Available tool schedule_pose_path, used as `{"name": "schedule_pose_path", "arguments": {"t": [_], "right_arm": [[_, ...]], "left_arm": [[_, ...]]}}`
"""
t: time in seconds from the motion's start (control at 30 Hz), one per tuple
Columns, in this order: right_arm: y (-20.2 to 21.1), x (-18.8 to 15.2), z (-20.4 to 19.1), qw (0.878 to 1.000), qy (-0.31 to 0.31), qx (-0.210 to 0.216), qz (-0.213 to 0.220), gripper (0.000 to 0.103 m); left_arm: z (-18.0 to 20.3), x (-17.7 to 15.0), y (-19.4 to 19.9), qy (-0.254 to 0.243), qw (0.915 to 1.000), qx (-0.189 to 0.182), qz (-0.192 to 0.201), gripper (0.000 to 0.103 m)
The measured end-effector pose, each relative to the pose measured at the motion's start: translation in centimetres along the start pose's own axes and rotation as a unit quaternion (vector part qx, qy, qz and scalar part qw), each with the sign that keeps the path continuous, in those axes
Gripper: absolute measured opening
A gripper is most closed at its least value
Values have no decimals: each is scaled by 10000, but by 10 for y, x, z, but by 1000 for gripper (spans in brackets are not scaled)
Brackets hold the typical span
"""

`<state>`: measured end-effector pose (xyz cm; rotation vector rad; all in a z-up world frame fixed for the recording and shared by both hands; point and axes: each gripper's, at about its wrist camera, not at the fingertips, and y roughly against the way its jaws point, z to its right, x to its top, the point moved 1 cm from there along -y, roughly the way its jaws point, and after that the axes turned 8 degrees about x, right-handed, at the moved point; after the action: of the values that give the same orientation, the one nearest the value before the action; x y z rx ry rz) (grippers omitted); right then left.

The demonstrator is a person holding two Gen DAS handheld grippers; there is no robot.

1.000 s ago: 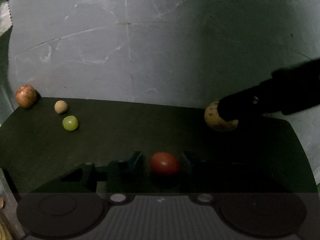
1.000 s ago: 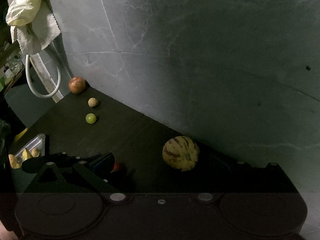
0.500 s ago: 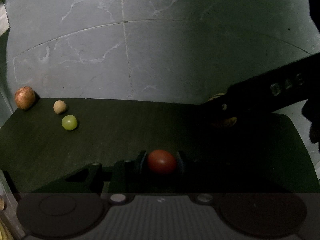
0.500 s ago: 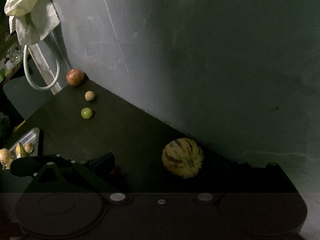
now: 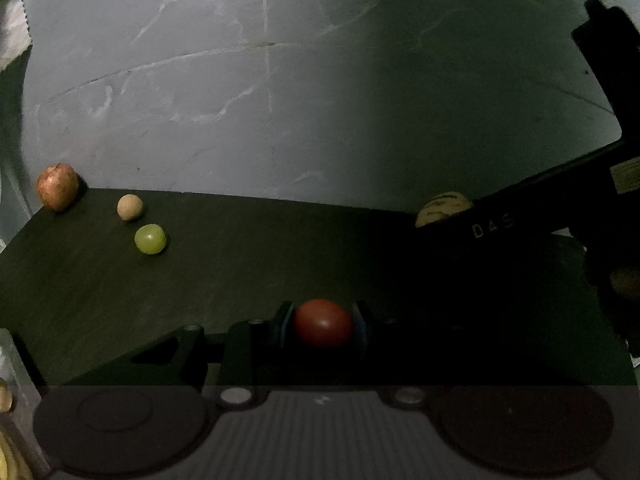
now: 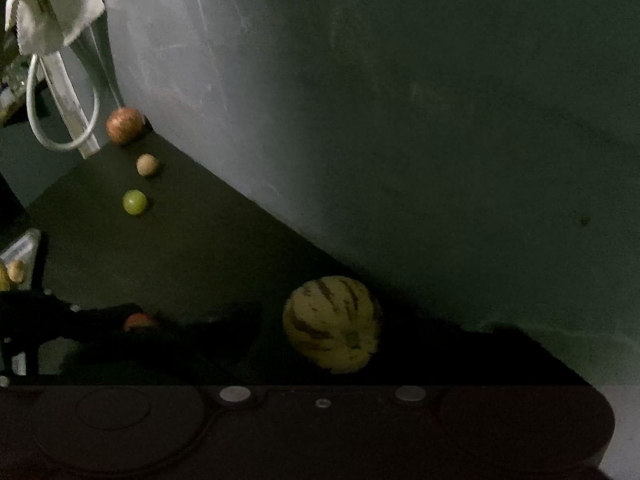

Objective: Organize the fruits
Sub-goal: 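Close the right gripper on the pepino while the left closes on the red tomato, then carry the pepino and the red tomato toward the tray with both grippers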

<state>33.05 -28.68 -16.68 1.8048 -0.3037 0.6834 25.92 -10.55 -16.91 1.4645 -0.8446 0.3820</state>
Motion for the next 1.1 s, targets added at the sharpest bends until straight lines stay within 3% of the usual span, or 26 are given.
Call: {"name": "schedule_pose_path", "arguments": {"t": [0.23,0.53,0.8,1.1], "right_arm": [[-2,3,-2,9999,69,89,-20,55],[27,6,-22,9991,106,343,203,55],[67,12,-51,9965,240,689,412,55],[105,15,-104,9896,612,1187,541,55]], "left_arm": [[-3,-1,0,117,9999,1,-47,33],[-13,4,17,274,9996,65,53,33],[-41,3,65,634,9971,340,263,33],[-86,-15,135,1082,9879,1001,478,33]]}}
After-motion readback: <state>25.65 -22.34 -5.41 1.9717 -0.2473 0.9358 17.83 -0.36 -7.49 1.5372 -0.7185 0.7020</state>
